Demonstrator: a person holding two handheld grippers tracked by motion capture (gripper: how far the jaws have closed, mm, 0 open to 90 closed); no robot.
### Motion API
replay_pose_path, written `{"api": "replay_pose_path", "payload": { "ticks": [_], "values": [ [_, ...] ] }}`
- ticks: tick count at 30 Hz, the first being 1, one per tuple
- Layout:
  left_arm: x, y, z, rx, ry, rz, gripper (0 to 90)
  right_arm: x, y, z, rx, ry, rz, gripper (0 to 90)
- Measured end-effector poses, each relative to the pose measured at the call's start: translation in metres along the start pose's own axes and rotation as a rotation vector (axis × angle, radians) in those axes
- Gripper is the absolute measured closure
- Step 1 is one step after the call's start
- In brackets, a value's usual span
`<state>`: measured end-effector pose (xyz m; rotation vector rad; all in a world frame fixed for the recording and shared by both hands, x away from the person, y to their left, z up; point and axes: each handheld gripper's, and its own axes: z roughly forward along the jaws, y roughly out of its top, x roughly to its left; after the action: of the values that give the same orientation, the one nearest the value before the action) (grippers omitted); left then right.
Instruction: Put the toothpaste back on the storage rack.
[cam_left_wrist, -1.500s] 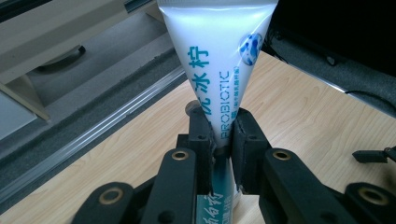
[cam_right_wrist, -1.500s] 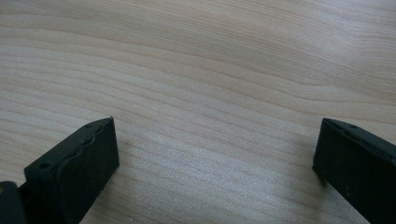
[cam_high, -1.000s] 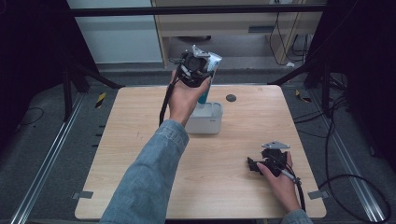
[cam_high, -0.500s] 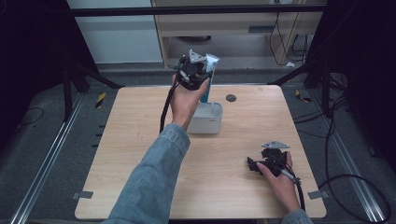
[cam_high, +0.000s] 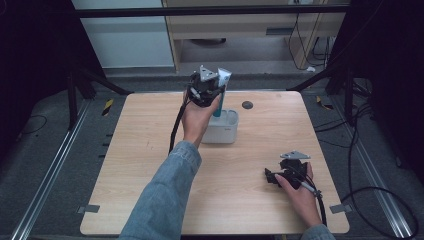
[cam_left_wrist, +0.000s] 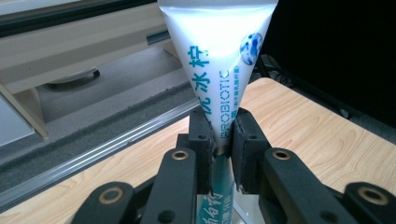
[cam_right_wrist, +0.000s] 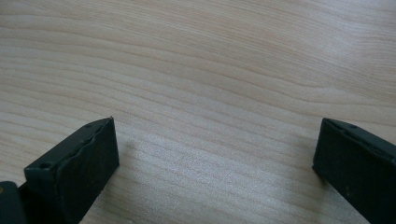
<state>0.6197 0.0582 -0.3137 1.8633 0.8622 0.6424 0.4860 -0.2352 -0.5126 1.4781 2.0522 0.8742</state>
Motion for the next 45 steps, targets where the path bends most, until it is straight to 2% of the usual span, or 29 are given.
{"api": "replay_pose_path", "payload": {
  "ticks": [7, 13, 38, 45],
  "values": [
    [-0.001, -0.009, 0.005, 0.014, -0.002, -0.004, 79.3, 0.0, 0.0, 0.0, -0.001, 0.0, 0.0, 0.4],
    [-0.003, -0.012, 0.007, 0.022, -0.003, 0.015, 79.3, 0.0, 0.0, 0.0, -0.001, -0.001, -0.002, 0.4],
    [0.001, -0.026, 0.01, 0.024, 0.003, -0.021, 79.3, 0.0, 0.0, 0.0, -0.004, -0.001, -0.004, 0.4],
    [-0.001, -0.029, 0.012, 0.031, 0.004, -0.011, 79.2, 0.0, 0.0, 0.0, -0.004, 0.0, -0.003, 0.4]
  ]
}}
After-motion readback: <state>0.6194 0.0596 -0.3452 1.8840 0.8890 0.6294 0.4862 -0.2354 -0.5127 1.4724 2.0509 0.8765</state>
